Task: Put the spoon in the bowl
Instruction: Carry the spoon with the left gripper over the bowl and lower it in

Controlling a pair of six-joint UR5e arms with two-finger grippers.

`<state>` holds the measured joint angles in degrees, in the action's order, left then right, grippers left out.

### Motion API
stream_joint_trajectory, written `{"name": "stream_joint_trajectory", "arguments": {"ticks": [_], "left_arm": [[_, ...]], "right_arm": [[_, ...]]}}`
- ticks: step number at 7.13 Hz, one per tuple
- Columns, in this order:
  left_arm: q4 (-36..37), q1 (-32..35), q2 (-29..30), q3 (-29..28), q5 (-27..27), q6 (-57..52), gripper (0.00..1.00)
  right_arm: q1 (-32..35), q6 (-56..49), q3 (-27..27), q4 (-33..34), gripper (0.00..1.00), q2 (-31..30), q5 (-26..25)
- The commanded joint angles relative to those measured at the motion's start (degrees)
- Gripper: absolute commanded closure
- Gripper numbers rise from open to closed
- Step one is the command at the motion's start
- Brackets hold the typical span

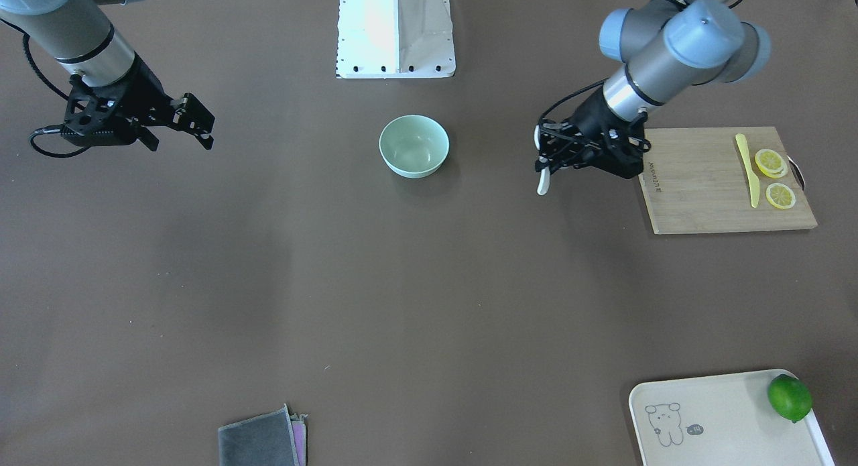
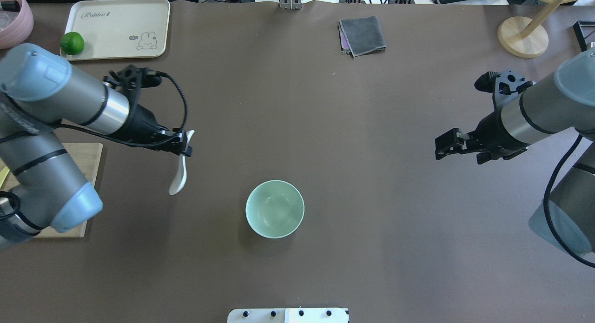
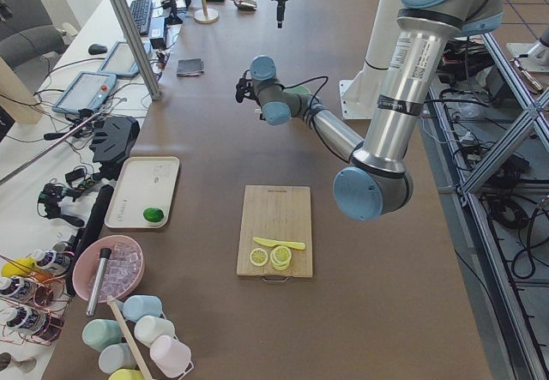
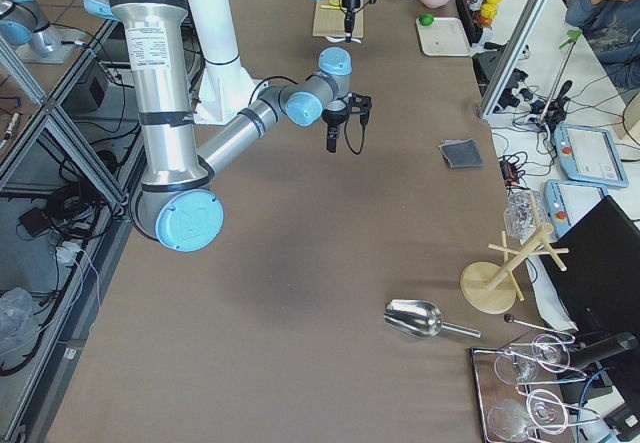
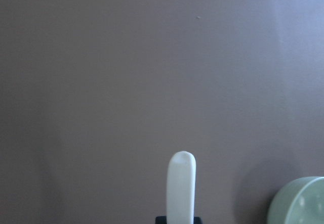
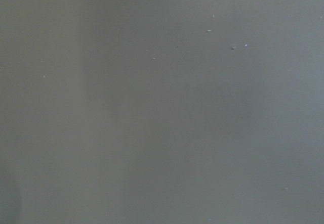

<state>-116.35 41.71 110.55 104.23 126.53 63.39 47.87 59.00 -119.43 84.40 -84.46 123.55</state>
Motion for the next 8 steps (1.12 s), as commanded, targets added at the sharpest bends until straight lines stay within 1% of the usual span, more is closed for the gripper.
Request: {"name": "stream_joint_trajectory", "arguments": {"ticks": [1, 2, 3, 6, 7, 8], "left_arm": [[8.4, -10.4, 10.5, -1.0, -9.5, 7.5, 1.0], [9.4, -12.6, 13.4, -2.5, -12.2, 9.7, 1.0], [9.3, -14.4, 13.5, -3.1, -13.7, 9.9, 1.0], [8.9, -15.3, 13.8, -4.7, -14.5, 9.8, 1.0], [8.9, -16.0, 14.1, -4.7, -15.9, 10.1, 0.34], [8.9, -16.4, 14.2, -4.4, -17.6, 10.1, 0.03]], "right_arm": [[6.5, -11.3, 2.0, 0.1, 0.0, -4.0, 3.8], [8.6, -14.8, 2.8, -0.1, 0.0, -5.4, 4.1], [10.2, -17.1, 3.4, -0.1, 0.0, -6.3, 4.1], [11.0, -18.3, 3.3, -0.6, 0.0, -8.7, 4.4], [11.0, -18.3, 3.2, -0.6, 0.0, -9.0, 4.5], [11.0, -18.3, 3.1, -0.7, 0.0, -9.4, 4.8]]}}
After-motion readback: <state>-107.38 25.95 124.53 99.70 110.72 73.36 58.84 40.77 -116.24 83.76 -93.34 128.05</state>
